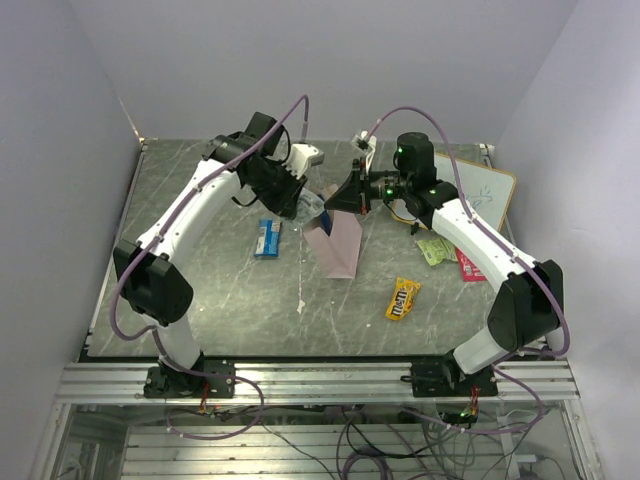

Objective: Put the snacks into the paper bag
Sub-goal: Place the snack in the paper bag.

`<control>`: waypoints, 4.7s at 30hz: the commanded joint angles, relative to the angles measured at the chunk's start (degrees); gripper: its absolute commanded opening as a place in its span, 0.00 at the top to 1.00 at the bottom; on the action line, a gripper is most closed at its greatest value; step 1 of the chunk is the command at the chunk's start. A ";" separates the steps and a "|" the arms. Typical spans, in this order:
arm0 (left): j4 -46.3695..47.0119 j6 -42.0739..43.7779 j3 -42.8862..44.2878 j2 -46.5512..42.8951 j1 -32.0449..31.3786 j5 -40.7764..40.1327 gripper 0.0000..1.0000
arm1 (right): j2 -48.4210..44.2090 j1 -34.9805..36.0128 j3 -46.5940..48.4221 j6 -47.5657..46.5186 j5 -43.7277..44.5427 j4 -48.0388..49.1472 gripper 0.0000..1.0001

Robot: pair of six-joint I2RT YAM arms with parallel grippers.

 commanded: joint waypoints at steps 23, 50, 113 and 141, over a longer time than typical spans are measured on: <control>-1.43 -1.61 2.93 1.48 -0.47 8.68 0.63 | 0.79 0.23 1.49 -1.28 -1.12 -0.60 1.00; 2.59 0.60 0.50 -1.83 -0.47 10.78 0.59 | -0.19 0.25 0.74 -2.32 -1.34 -1.08 1.00; 17.52 36.12 -20.00 -17.67 -0.39 13.96 0.37 | 0.17 0.25 0.87 -5.49 -6.92 -3.43 1.00; 28.01 22.62 -30.55 -23.24 -6.16 6.26 0.19 | 1.00 0.22 1.22 -5.71 -6.31 -3.48 1.00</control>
